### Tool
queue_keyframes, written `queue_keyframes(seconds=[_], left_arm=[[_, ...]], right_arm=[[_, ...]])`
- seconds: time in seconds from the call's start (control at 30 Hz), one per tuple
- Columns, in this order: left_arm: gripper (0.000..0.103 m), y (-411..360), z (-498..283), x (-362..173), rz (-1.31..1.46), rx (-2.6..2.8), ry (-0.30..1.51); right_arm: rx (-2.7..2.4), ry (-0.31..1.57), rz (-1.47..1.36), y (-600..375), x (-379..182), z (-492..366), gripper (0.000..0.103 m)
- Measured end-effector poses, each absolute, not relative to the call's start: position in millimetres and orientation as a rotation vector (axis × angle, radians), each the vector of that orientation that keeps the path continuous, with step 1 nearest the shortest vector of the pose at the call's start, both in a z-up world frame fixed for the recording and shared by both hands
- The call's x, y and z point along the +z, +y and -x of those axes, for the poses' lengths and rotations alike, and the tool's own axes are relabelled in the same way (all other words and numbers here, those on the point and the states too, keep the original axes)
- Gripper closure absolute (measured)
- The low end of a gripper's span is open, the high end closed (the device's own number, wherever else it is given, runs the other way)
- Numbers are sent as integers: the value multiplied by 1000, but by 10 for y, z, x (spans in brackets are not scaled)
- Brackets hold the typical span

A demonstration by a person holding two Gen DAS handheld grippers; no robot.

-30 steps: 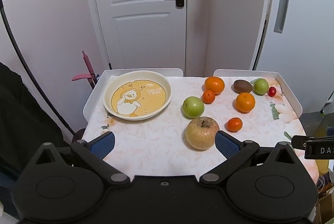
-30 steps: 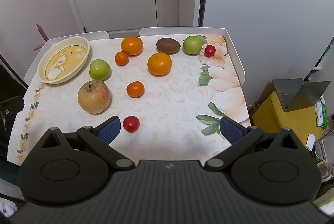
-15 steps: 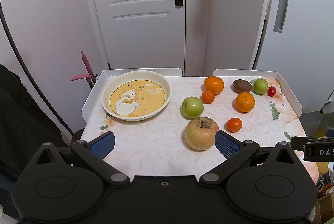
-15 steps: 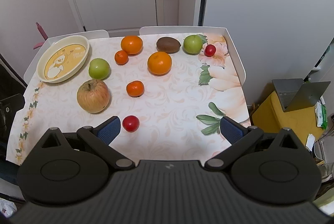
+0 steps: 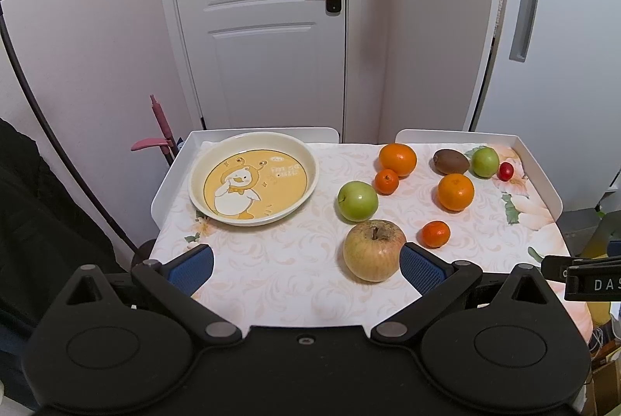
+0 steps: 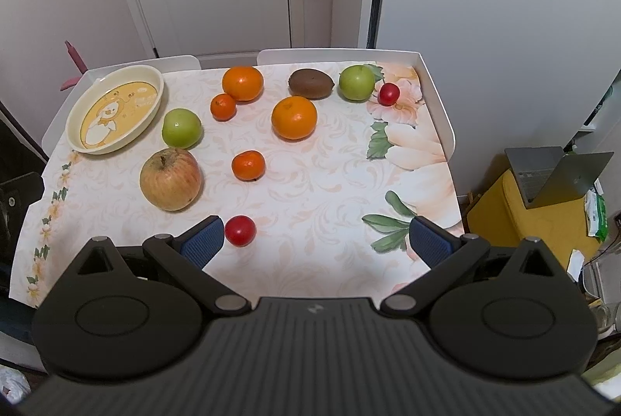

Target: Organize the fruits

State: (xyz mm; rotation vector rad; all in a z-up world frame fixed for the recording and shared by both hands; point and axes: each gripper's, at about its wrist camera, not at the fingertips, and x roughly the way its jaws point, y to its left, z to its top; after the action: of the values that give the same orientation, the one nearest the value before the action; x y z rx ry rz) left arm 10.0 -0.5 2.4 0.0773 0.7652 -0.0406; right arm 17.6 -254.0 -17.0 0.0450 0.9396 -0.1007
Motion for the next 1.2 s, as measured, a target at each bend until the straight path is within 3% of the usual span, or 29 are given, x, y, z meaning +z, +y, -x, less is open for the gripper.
queue_keyframes(seconds=[1.2], left_arm=[[0,-3,-116,43,-85,-58,758]], right_arm=[[-114,938,-42,-2545,-138,-153,0]])
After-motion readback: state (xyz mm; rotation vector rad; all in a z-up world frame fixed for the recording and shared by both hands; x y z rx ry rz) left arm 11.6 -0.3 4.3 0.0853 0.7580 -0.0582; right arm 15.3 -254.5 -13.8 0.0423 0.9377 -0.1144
